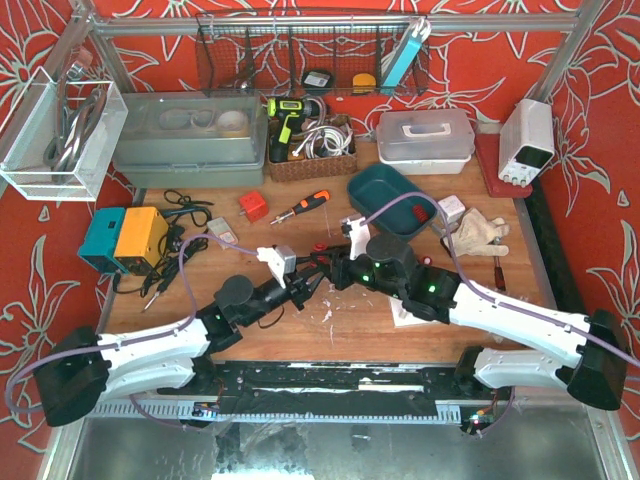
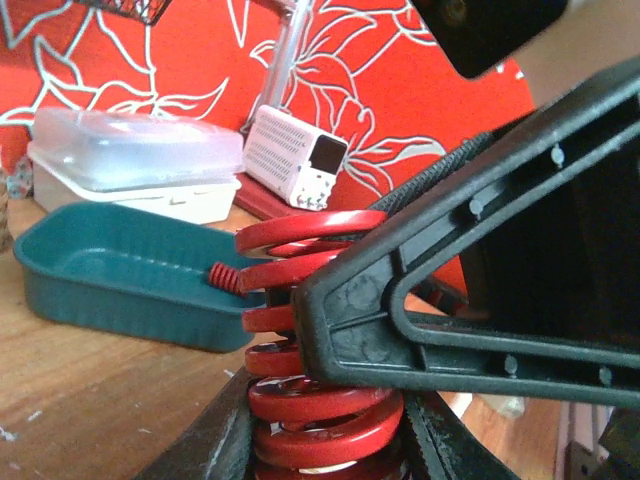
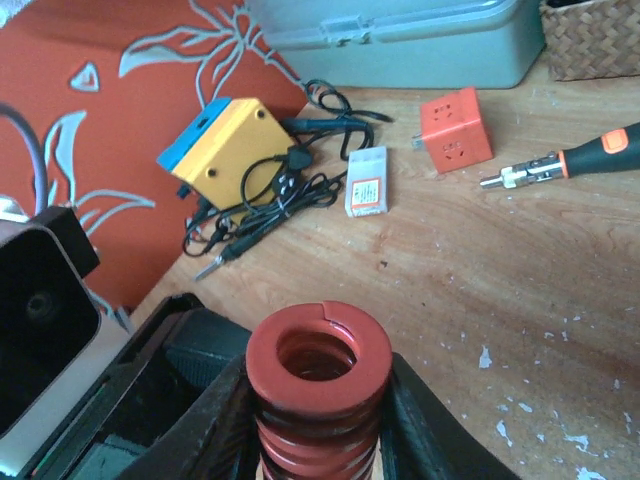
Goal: Install the large spring
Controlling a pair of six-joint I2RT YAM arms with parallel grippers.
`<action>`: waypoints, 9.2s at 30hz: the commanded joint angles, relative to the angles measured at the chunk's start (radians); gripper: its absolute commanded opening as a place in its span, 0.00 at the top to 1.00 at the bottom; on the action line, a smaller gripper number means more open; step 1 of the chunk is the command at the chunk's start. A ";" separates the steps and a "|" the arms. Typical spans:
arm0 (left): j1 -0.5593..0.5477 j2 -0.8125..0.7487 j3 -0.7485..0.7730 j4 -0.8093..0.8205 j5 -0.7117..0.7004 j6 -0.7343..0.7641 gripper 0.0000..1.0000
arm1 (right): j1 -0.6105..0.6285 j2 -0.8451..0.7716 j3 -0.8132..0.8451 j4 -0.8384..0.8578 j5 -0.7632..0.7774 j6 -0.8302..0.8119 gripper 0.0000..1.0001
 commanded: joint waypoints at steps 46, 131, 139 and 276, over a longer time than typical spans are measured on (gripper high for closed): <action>-0.028 -0.072 -0.146 0.166 -0.011 0.388 0.20 | 0.002 -0.130 0.077 -0.409 0.085 -0.235 1.00; -0.028 -0.017 -0.170 0.110 -0.193 0.374 0.00 | -0.225 -0.439 -0.397 -0.806 0.604 0.354 0.51; -0.028 -0.001 -0.168 0.109 -0.197 0.364 0.00 | -0.246 -0.475 -0.267 -0.877 0.616 0.279 0.31; 0.209 0.072 -0.099 -0.060 -0.062 0.010 0.00 | -0.715 1.026 0.945 -0.816 0.225 -0.771 0.94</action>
